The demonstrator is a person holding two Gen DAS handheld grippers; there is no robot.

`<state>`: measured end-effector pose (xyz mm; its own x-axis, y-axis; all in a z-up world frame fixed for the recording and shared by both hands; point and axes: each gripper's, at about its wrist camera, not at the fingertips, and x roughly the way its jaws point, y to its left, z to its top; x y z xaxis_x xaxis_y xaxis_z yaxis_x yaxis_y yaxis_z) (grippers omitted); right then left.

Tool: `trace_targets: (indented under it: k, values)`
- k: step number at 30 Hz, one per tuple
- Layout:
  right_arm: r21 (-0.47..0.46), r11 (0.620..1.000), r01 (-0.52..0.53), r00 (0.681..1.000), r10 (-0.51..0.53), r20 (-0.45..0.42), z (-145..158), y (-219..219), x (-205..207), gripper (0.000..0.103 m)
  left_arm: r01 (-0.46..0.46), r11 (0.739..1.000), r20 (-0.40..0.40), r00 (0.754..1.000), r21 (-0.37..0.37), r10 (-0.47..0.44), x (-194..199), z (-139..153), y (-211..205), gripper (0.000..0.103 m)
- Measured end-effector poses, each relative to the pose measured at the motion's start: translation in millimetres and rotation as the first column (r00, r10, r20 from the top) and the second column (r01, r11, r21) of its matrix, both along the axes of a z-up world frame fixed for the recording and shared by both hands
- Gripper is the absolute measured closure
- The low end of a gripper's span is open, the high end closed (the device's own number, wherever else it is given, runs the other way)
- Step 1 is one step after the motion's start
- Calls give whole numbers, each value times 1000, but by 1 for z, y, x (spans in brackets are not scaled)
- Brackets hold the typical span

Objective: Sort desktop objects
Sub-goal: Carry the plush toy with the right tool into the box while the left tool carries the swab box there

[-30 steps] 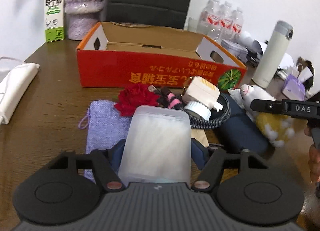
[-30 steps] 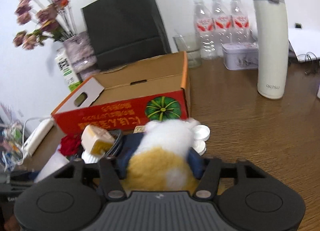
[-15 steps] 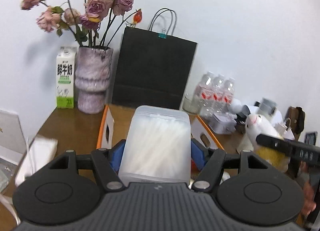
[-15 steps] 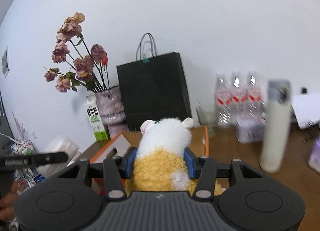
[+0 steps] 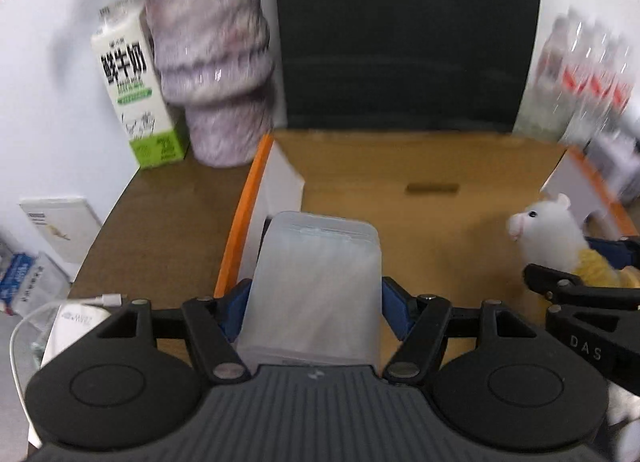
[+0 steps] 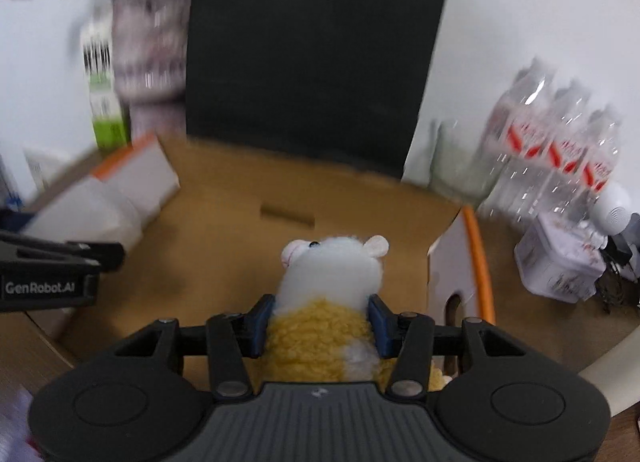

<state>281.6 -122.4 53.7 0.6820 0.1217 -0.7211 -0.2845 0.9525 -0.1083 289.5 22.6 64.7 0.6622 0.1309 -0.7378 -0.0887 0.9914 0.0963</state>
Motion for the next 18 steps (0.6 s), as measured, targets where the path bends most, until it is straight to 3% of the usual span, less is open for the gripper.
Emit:
trace_targets:
  k: [3, 5, 6, 9, 12, 15, 18]
  values:
    - [-46, 999, -3, 997, -1, -76, -23, 5, 2, 50, 1, 1000, -56, 998, 0, -1, -2, -15, -2, 34]
    - [-63, 998, -9, 997, 4, -75, -27, 6, -4, 48, 26, 997, -64, 998, 69, -22, -10, -19, -11, 33]
    - [-57, 998, 1, 996, -7, -89, -26, 3, -6, 46, 21, 997, -74, 997, 68, -16, -14, -17, -12, 33]
    - [-52, 999, 5, 996, -9, -93, -12, -4, -14, 24, 13, 1000, -79, 997, 1, -13, -19, -2, -3, 23]
    - [-62, 998, 17, 999, -20, -46, 14, -12, -27, 22, 18, 1000, -31, 999, -23, -19, -30, 29, 7, 15]
    - [-5, 1000, 21, 1000, -21, -8, 43, -25, -49, 20, 26, 998, 26, 999, -49, -25, -52, 65, 19, 4]
    - [62, 998, 17, 999, -20, 40, 61, -33, -76, 17, 27, 992, 107, 994, -122, -14, -95, 85, 32, 0]
